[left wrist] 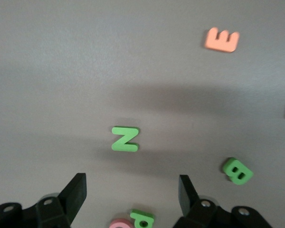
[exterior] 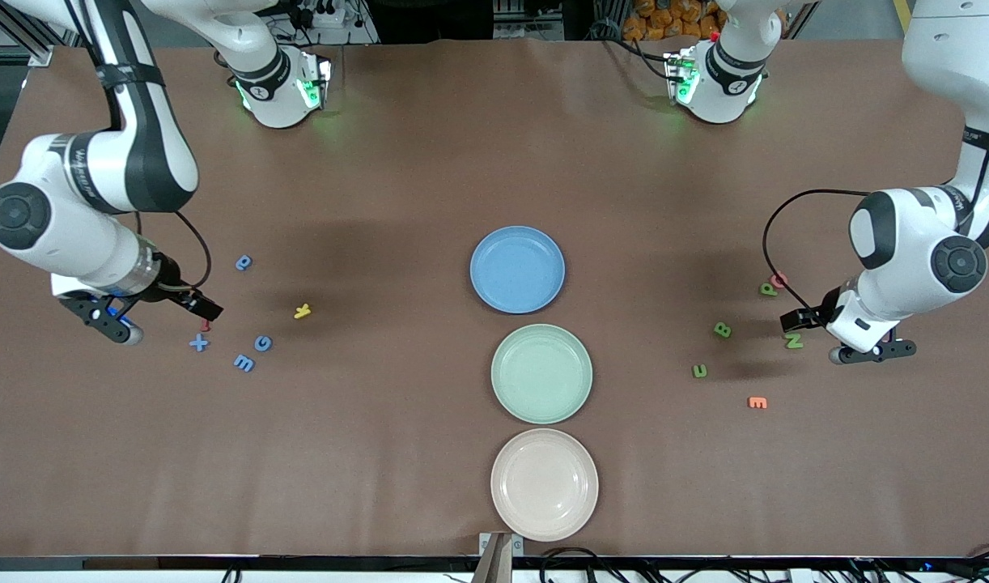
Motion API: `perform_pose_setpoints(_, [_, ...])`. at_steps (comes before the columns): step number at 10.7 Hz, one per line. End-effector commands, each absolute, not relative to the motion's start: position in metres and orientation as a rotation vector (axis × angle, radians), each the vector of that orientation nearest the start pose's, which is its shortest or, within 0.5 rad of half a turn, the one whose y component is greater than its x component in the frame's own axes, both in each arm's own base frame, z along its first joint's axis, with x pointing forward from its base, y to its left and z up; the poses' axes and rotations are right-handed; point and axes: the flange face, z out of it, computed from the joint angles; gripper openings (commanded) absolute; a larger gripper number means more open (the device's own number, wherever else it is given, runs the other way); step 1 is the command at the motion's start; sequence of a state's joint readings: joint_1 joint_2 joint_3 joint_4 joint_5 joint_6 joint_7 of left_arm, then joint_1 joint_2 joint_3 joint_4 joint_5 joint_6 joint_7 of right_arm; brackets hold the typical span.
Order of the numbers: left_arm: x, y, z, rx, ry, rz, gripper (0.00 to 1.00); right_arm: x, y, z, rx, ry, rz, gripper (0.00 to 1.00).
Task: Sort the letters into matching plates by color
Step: 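Grasp the blue a with the right gripper while the left grasps green N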
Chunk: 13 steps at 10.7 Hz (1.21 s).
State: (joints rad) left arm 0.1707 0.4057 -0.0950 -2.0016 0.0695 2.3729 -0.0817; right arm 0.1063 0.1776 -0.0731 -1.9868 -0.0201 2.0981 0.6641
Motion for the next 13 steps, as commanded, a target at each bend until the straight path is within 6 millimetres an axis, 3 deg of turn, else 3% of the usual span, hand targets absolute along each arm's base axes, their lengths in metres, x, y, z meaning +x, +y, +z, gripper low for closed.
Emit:
perform_pose_setpoints(1, [0.593, 0.066, 0.223, -3.108, -0.225, 0.025, 0.84, 0.536, 0.020, 0.331, -2.920, 1.254, 0.053, 1.00])
perform_pose_setpoints(5, [0.594, 0.071, 0.198, -3.103, -0.203, -0.007, 0.82, 0.505, 0.017, 0.281, -2.864, 1.352, 0.014, 1.00])
perform_pose_setpoints(10, [0.598, 0.074, 0.180, -3.102, -0.178, -0.068, 0.75, 0.481, -0.008, 0.266, -2.873, 1.333, 0.024, 1.00])
perform_pose_setpoints(13, [0.598, 0.075, 0.179, -3.100, -0.175, -0.068, 0.71, 0.455, -0.026, 0.244, -2.908, 1.251, 0.032, 1.00])
